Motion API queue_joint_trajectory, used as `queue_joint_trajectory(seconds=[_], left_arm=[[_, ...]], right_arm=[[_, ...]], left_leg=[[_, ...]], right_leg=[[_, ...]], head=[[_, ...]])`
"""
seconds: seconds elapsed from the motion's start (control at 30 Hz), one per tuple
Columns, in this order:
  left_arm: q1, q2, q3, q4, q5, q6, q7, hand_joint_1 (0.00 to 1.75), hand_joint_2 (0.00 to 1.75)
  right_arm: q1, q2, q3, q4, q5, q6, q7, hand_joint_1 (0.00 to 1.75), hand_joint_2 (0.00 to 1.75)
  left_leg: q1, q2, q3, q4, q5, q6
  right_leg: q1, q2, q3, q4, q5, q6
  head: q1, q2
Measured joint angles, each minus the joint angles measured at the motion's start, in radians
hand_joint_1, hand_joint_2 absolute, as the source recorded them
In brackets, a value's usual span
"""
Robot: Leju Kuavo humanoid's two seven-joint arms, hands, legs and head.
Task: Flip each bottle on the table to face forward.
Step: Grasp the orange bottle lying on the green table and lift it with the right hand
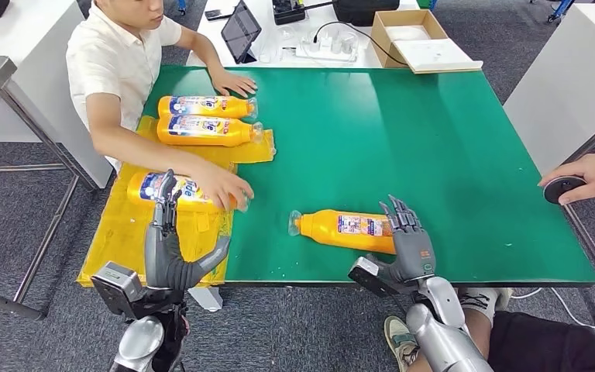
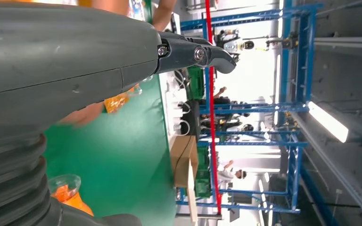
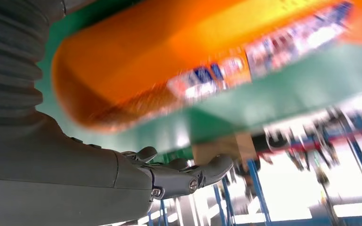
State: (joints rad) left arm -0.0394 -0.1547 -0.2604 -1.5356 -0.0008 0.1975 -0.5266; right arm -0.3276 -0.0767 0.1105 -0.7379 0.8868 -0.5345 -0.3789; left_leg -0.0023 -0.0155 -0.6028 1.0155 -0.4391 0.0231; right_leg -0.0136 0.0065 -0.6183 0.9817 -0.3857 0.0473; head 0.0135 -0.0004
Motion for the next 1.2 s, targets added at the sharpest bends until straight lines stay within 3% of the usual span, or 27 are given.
queue_joint_trajectory(seconds=[0.27,0.83,0.87,0.97,1.0,1.2], left_arm=[[-0.018,0.000,-0.002,0.019,-0.008,0.000,0.021,0.00,1.75],[-0.038,0.000,-0.005,0.038,-0.009,-0.003,0.025,0.00,1.75],[-0.038,0.000,-0.005,0.040,-0.009,-0.005,0.026,0.00,1.75],[-0.038,0.000,-0.006,0.044,-0.001,-0.016,0.031,0.00,1.75],[-0.038,0.000,-0.006,0.046,0.003,-0.021,0.033,0.00,1.75],[-0.039,0.000,-0.004,0.062,0.021,-0.039,0.037,0.00,1.75]], right_arm=[[-0.122,-0.015,0.037,0.171,0.064,0.111,0.153,0.00,1.75],[-0.206,-0.015,0.068,0.273,0.089,0.161,0.187,0.03,1.75],[-0.211,-0.014,0.071,0.278,0.096,0.173,0.196,0.37,1.75],[-0.234,-0.013,0.087,0.292,0.123,0.239,0.228,1.63,1.75],[-0.243,-0.014,0.094,0.297,0.131,0.264,0.235,1.74,1.75],[-0.270,-0.019,0.116,0.313,0.128,0.313,0.212,1.75,1.75]], left_leg=[[0.000,0.001,0.001,0.000,0.000,0.000],[0.000,0.001,0.004,0.000,0.000,0.000],[0.000,0.002,0.005,0.000,0.000,0.000],[0.000,0.004,0.007,0.000,0.000,0.000],[0.000,0.004,0.008,0.000,0.000,0.000],[0.000,0.005,0.011,0.000,-0.001,0.000]], right_leg=[[0.000,0.000,0.000,0.000,0.000,0.000],[0.000,0.000,0.004,0.000,0.000,0.000],[0.000,0.000,0.004,0.000,0.000,0.000],[0.000,0.001,0.005,-0.001,0.000,0.000],[0.000,0.001,0.006,-0.001,0.000,0.000],[0.000,0.001,0.009,-0.001,0.000,0.000]], head=[[0.000,0.000],[0.000,0.000],[0.000,0.000],[0.000,0.000],[0.000,0.000],[0.000,0.000]])
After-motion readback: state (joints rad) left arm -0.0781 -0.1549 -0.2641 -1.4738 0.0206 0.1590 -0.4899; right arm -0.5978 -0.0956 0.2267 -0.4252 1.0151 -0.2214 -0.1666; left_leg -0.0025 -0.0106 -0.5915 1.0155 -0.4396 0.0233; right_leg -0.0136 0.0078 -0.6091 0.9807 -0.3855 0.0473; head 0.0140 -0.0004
